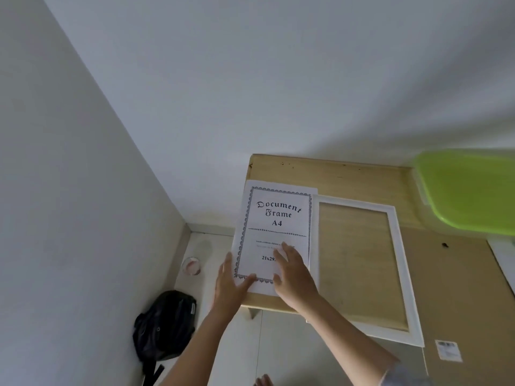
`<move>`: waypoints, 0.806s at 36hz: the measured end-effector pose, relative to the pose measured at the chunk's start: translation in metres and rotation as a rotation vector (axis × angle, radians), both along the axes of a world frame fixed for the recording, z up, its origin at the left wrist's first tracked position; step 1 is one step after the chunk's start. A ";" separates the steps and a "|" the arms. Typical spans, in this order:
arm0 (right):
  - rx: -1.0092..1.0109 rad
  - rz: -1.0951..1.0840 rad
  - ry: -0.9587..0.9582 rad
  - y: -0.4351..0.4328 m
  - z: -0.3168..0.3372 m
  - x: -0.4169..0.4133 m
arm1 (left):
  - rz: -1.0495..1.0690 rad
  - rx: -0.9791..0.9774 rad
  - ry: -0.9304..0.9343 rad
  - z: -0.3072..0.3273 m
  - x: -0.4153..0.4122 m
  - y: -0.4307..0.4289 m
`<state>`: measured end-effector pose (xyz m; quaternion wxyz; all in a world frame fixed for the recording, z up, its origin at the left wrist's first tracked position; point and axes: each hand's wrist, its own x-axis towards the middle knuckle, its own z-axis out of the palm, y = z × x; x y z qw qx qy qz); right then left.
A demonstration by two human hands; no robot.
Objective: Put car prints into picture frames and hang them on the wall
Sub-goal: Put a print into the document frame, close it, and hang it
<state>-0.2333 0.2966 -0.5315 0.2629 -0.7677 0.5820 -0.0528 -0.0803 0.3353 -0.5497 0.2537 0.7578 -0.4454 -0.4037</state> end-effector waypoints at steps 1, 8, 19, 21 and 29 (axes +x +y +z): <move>-0.006 0.001 0.013 0.001 -0.003 0.002 | 0.009 -0.002 0.014 0.000 0.002 0.001; -0.039 0.020 0.016 0.006 -0.011 0.019 | 0.130 -0.051 0.114 -0.004 0.021 0.009; 0.116 -0.058 -0.254 -0.005 0.010 0.025 | 0.310 -0.253 0.435 0.032 0.035 0.005; 0.120 -0.088 -0.367 -0.015 0.029 0.032 | 0.315 -0.293 0.463 0.040 0.029 0.003; 0.020 -0.049 -0.469 -0.049 0.091 0.060 | 0.294 -0.445 0.453 0.070 0.000 0.006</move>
